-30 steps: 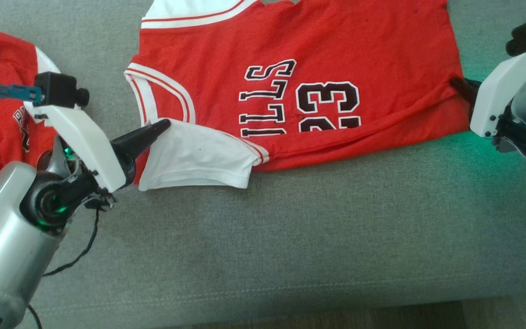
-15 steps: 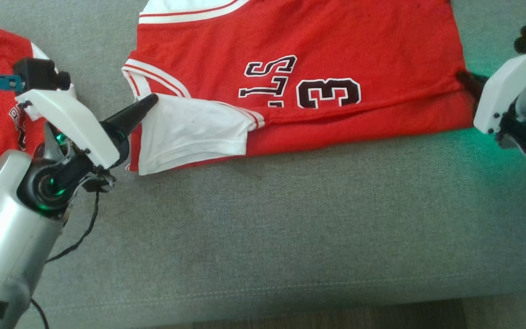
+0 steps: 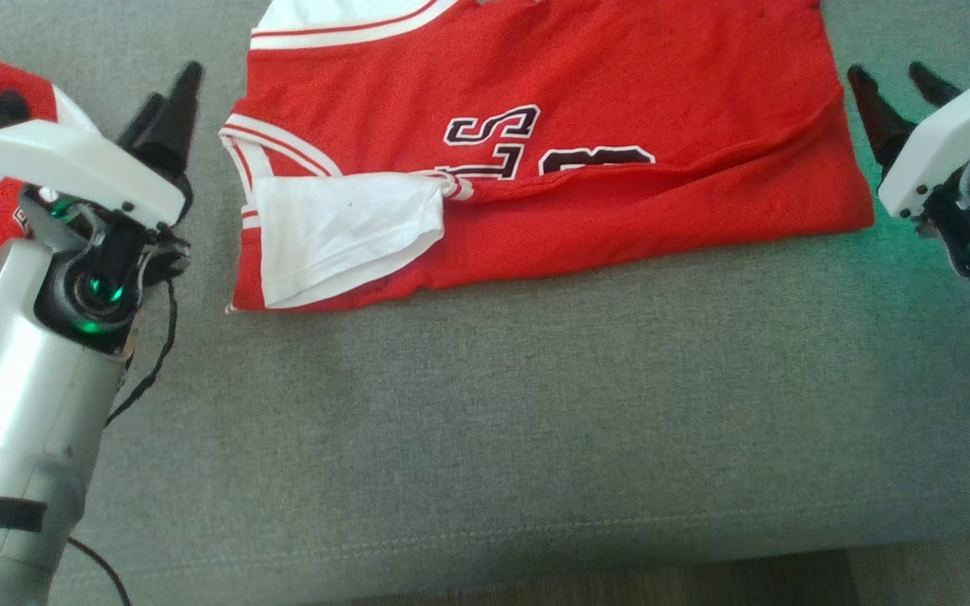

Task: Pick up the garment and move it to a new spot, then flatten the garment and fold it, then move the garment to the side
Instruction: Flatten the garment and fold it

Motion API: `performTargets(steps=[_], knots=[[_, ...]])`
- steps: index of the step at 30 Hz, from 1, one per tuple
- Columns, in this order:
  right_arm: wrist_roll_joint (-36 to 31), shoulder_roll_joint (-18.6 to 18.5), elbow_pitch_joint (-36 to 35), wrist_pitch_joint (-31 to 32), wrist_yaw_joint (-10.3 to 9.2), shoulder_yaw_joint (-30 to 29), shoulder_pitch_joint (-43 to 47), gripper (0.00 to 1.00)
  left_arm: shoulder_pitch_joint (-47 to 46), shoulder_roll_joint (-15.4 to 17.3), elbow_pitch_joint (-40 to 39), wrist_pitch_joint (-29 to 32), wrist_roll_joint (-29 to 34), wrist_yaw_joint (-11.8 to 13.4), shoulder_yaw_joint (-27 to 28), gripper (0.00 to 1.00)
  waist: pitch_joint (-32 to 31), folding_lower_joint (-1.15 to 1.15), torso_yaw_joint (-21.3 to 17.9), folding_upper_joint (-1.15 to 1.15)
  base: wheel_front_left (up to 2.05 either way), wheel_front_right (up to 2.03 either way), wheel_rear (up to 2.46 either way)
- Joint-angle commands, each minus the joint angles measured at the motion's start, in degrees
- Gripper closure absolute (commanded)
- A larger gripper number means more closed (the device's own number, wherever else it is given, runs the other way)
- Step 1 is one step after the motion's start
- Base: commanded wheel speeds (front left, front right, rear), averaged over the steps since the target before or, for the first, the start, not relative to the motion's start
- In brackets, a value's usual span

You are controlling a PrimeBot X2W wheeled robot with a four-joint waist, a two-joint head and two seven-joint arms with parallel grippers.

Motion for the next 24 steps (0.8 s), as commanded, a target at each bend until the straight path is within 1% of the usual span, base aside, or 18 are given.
performTargets(steps=[1,4,6,9,11,12,14,16,18,21,22,24], knots=[[-0.5,-0.4,-0.4,-2.7,0.42,-0.3,-0.5,0.0,-2.7,1.9,-0.7,-2.3,1.0,0.2,3.0,0.0,-0.4,0.0,-0.2,0.0,0.0,0.0,0.0],[-1.5,0.4,1.0,-9.5,0.42,-1.1,-0.5,0.0,-2.0,0.9,0.2,-8.0,2.5,-0.9,3.8,0.0,-1.5,0.0,-0.7,0.0,0.0,0.0,0.0],[-1.8,1.2,1.3,-13.8,0.42,-1.9,0.0,0.0,-0.9,0.5,0.0,-12.7,4.7,-1.8,3.7,0.0,-2.5,0.0,-1.0,0.0,0.0,0.0,0.0],[-1.7,2.2,-0.1,-17.0,0.42,-3.7,1.6,0.0,1.9,-1.0,-1.1,-18.4,7.1,-2.2,4.1,0.0,-4.3,0.0,-1.3,0.0,0.0,0.0,0.0],[-3.5,2.1,-1.7,-17.7,0.42,-4.9,3.0,0.0,4.2,-2.3,-2.5,-19.9,9.0,-1.9,5.7,0.0,-5.6,0.0,-1.5,0.0,0.0,0.0,0.0],[-5.1,1.6,-3.4,-17.8,0.42,-6.8,3.4,0.0,5.5,-3.0,-3.5,-20.2,10.4,-1.8,6.7,0.0,-6.1,0.0,-1.6,0.0,0.0,0.0,0.0],[-8.9,1.1,-7.3,-17.8,0.42,-12.8,5.9,0.0,8.5,-5.3,-6.8,-20.3,14.2,-1.4,11.1,0.0,-7.3,0.0,-1.6,0.0,0.0,0.0,0.0],[-14.0,1.4,-11.8,-17.8,0.42,-19.2,10.3,0.0,12.5,-8.2,-10.2,-20.3,19.6,-1.5,15.1,0.0,-8.6,0.0,-1.6,0.0,0.0,0.0,0.0],[-19.8,2.5,-16.4,-17.8,0.42,-25.9,15.8,0.0,16.5,-10.9,-13.1,-20.3,25.3,-2.3,17.8,0.0,-9.9,0.0,-1.5,0.0,0.0,0.0,0.0],[-28.2,6.2,-23.8,-17.8,0.42,-35.6,25.0,0.0,22.3,-15.0,-16.1,-20.3,33.2,-4.0,20.6,0.0,-11.9,0.0,-1.4,0.0,0.0,0.0,0.0],[-33.5,9.2,-28.6,-17.8,0.42,-40.4,30.9,0.0,25.8,-16.9,-17.3,-20.3,37.5,-5.4,22.0,0.0,-12.9,0.0,-1.4,0.0,0.0,0.0,0.0],[-38.1,12.2,-33.0,-17.8,0.42,-43.8,36.0,0.0,28.9,-18.2,-18.1,-20.3,40.3,-6.5,23.3,0.0,-13.8,0.0,-1.5,0.0,0.0,0.0,0.0]])
